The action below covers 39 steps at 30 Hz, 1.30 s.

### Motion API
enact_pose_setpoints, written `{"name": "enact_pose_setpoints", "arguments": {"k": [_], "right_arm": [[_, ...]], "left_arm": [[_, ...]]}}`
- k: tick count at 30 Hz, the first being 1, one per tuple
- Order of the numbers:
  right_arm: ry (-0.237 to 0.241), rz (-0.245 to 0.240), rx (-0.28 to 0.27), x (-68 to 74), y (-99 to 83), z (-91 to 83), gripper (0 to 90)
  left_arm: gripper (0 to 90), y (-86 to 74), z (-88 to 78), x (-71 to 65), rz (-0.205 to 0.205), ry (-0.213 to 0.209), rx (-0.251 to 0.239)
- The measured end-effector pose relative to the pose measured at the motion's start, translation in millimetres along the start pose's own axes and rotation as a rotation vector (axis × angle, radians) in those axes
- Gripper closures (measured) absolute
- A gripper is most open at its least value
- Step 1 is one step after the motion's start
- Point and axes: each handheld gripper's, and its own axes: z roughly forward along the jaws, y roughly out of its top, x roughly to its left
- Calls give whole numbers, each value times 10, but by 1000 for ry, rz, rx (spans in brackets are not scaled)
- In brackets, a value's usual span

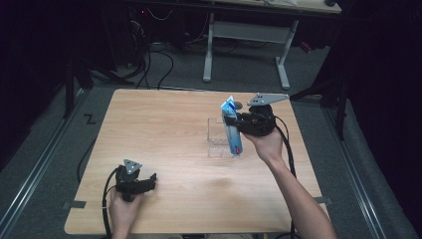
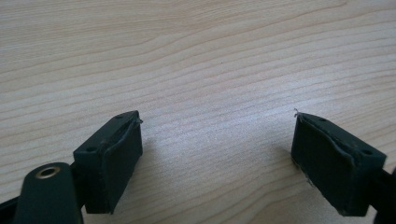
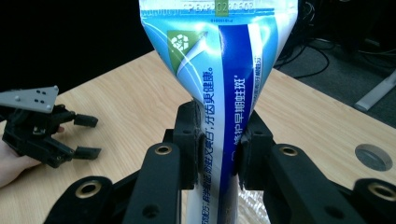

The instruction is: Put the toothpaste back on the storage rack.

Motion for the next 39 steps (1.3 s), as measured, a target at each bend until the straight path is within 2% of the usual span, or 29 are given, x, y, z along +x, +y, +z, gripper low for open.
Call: {"name": "enact_pose_setpoints", "arguments": {"k": [5,13,18,26,33,39], "right_arm": [[11,15,-24,-52,67,10,732],[-12,12,-51,-83,158,35,732],[-14,14,-42,-115,193,90,730],[-55,3,-47,-136,245,163,727],[-97,7,-27,-197,215,251,726],[-104,16,-19,-235,169,291,726]], "left_arm": [[167,2,2,2,-2,1,-1],[167,2,3,2,-2,1,-1],[167,2,3,2,-2,1,-1],[167,2,4,1,-2,1,-1],[167,2,4,1,-1,2,-1],[167,2,4,1,-1,2,-1]]}}
